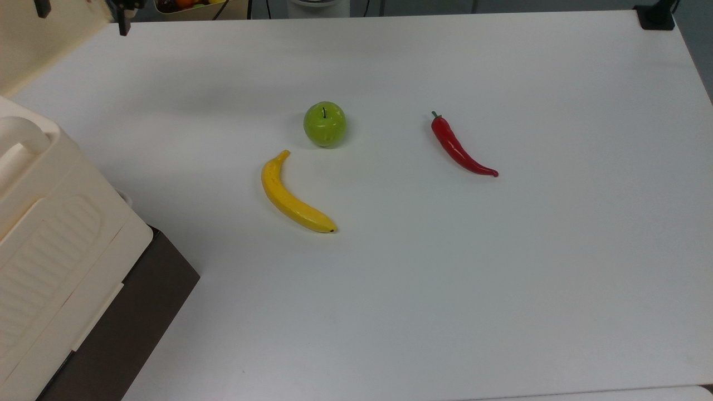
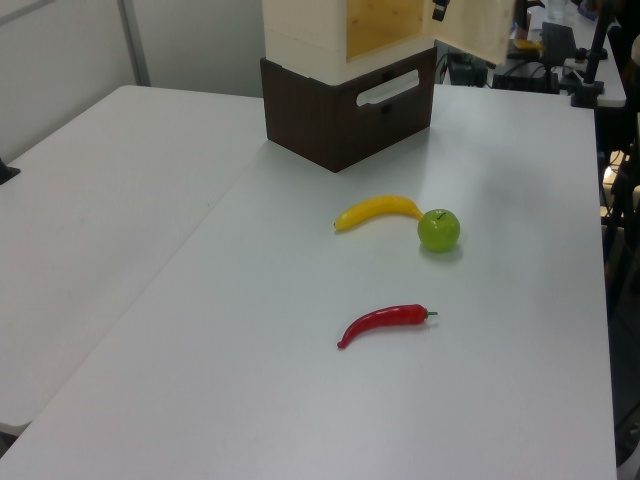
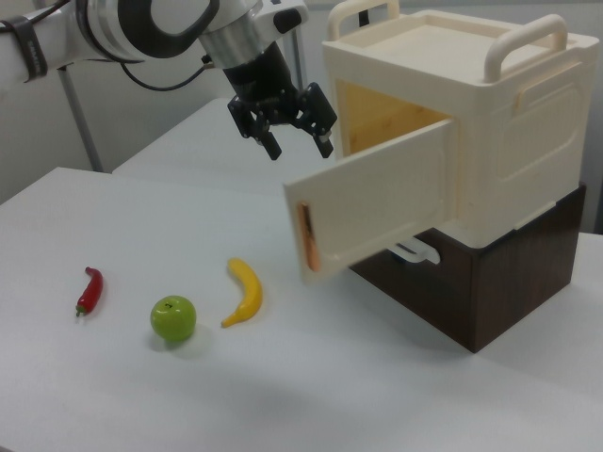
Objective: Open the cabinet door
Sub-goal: 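Release the door and lift the gripper away from the cabinet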
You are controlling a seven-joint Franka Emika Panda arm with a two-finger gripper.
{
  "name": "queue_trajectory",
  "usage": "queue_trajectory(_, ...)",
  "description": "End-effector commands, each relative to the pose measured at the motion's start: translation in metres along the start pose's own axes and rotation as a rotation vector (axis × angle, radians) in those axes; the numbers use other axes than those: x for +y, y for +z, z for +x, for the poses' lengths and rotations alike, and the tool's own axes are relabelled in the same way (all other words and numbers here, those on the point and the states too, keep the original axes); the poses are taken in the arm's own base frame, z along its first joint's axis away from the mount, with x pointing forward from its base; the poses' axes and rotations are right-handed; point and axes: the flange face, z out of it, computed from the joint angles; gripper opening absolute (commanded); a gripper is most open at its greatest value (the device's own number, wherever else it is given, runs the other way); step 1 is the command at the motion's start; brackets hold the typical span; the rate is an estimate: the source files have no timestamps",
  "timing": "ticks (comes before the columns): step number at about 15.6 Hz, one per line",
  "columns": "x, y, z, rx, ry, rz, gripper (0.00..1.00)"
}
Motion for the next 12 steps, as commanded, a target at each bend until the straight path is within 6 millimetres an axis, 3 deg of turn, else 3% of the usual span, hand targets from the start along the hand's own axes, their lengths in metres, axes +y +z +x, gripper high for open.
queue_trajectory(1,-0.028,-0.002,-0.004,-0.039,-0.041,0.050,1.00)
queue_trajectory(4,-0.082,-0.004,0.003,-0.045,-0.029,0.124,1.00)
queue_trajectory(8,-0.160,0.008,-0.003,-0.123,-0.015,0.154,1.00)
queue_trajectory(12,-0.202,0.007,-0.026,-0.233,-0.076,0.163,1.00)
